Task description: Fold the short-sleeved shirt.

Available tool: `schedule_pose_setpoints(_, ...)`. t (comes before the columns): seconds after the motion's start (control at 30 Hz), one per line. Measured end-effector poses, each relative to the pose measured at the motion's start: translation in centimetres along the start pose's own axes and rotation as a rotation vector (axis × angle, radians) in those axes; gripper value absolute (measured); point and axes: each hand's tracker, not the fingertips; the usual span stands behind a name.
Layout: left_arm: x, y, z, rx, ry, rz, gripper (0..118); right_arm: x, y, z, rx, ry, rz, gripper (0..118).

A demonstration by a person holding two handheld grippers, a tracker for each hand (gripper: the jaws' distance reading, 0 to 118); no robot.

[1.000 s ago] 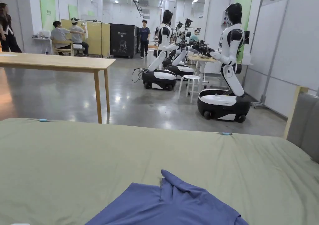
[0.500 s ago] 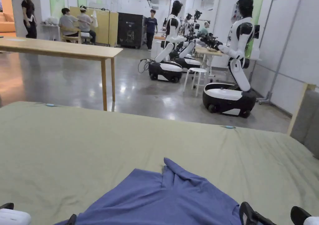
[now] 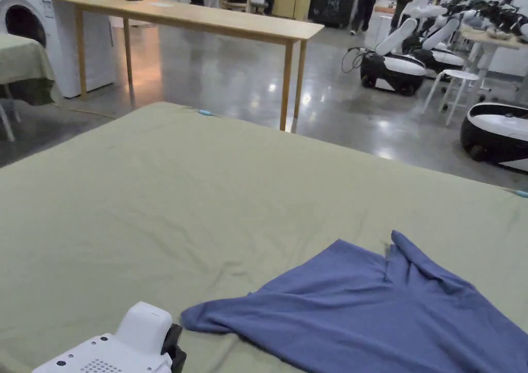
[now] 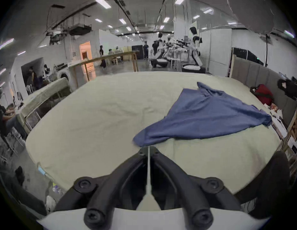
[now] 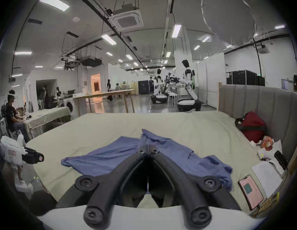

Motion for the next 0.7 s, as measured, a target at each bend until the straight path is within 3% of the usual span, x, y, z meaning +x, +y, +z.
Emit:
schedule_pose_setpoints(0.03,-0.3,0.0,-0.9,-0.002,0.000,-0.007,43,-0.1,-0.2,-0.4,-0.012,0.001,0.007,0)
schedule_pose_setpoints(0.07,-0.8,0.1,-2.2,-0.006,0.000,-0.018,87,-0.2,-0.4,-0.8,-0.025,0.001,0.014,0)
schedule_pose_setpoints(0.1,-1.3,0.2,-3.9,-0.048,-0.007,-0.033,118,-0.6,-0.7,-1.5,-0.043,0.001,0.021,0)
schedule_pose_setpoints(0.33,-2.5,2.6,-10.6,-0.169,-0.063,-0.028,112,-1.7,-1.7,-4.7,-0.131,0.007,0.068,0)
schedule_pose_setpoints(0.4,-3.3,3.1,-13.4,-0.197,-0.087,-0.046,98,-1.9,-1.9,-5.6,-0.148,0.004,0.071,0)
schedule_pose_setpoints(0.43,-3.3,3.2,-14.2,-0.208,-0.091,-0.061,81,-2.0,-2.0,-6.0,-0.156,0.002,0.069,0)
schedule_pose_setpoints(0.6,-1.9,3.6,-15.7,-0.261,-0.105,-0.126,68,-1.9,-2.3,-7.5,-0.189,-0.002,0.059,0)
schedule_pose_setpoints(0.63,-1.6,3.7,-15.3,-0.254,-0.107,-0.137,58,-1.7,-2.5,-7.5,-0.192,-0.003,0.057,0)
schedule_pose_setpoints(0.7,-1.4,3.5,-14.8,-0.230,-0.125,-0.120,23,-1.6,-2.4,-8.0,-0.200,-0.001,0.056,0)
